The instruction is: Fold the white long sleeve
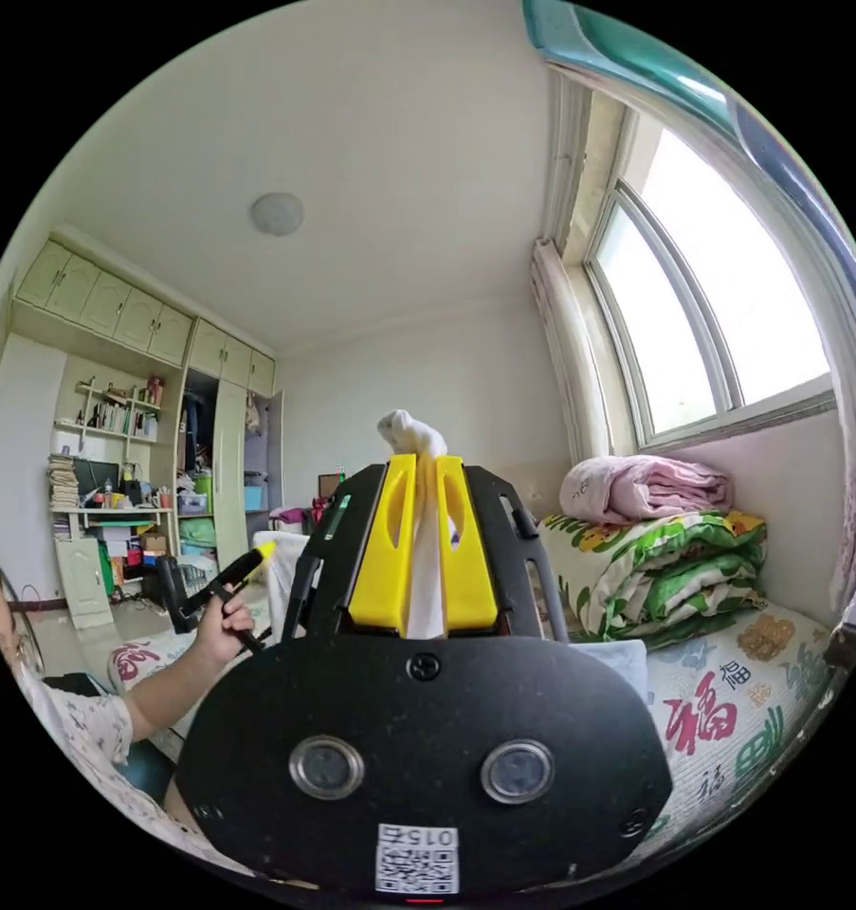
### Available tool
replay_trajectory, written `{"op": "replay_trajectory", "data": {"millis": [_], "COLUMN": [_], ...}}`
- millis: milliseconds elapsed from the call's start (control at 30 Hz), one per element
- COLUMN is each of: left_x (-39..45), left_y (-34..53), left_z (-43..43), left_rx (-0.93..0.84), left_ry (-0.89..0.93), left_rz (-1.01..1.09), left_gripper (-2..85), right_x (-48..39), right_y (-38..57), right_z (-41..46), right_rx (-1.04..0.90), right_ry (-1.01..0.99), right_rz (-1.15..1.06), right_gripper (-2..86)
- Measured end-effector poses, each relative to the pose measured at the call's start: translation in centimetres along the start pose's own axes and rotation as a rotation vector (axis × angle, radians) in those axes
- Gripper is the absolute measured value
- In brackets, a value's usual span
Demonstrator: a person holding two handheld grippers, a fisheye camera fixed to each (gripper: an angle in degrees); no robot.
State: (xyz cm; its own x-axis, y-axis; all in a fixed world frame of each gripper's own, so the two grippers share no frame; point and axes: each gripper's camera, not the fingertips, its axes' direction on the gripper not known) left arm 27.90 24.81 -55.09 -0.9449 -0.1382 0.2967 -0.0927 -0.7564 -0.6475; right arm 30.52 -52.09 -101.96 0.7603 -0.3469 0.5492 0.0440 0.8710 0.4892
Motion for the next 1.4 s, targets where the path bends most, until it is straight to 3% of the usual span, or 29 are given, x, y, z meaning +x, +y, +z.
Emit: {"op": "replay_trajectory", "data": {"millis": [133,267,367,533,700,867,933,1233,1400], "left_x": [-0.5,2.3,4.6,3.4,-3.1,-16.8,-19.4,-23.0,-24.5], "left_y": [-3.1,-2.4,-0.2,5.8,14.2,25.7,28.8,33.5,34.7], "left_z": [-20.5,-38.9,-47.6,-54.5,-53.4,-42.8,-40.0,-34.6,-34.8], "left_rx": [0.102,0.153,0.141,0.086,-0.061,-0.470,-0.566,-0.659,-0.613], "left_ry": [-0.112,-0.071,-0.136,-0.249,-0.387,-0.537,-0.585,-0.591,-0.497], "left_rz": [0.065,0.133,0.197,0.157,0.070,-0.084,-0.097,-0.187,-0.298], "left_gripper": [0.6,0.6,0.7,0.8,1.0,1.0,1.1,1.2,1.1], "right_x": [1.4,-0.2,-0.5,-0.3,1.8,4.7,5.8,13.4,20.9], "right_y": [4.2,8.8,11.4,16.3,24.3,35.4,37.8,44.6,49.6], "right_z": [-2.0,-0.8,2.5,12.8,29.0,48.2,51.7,61.8,60.8], "right_rx": [0.018,0.018,-0.001,-0.125,-0.380,-0.788,-0.832,-0.932,-0.803], "right_ry": [-0.283,-0.450,-0.566,-0.625,-0.511,-0.269,-0.215,-0.210,-0.321], "right_rz": [0.147,0.179,0.215,0.281,0.372,0.346,0.331,0.435,0.682], "right_gripper": [4.1,3.9,3.7,2.9,1.7,0.7,0.3,0.4,0.2]}}
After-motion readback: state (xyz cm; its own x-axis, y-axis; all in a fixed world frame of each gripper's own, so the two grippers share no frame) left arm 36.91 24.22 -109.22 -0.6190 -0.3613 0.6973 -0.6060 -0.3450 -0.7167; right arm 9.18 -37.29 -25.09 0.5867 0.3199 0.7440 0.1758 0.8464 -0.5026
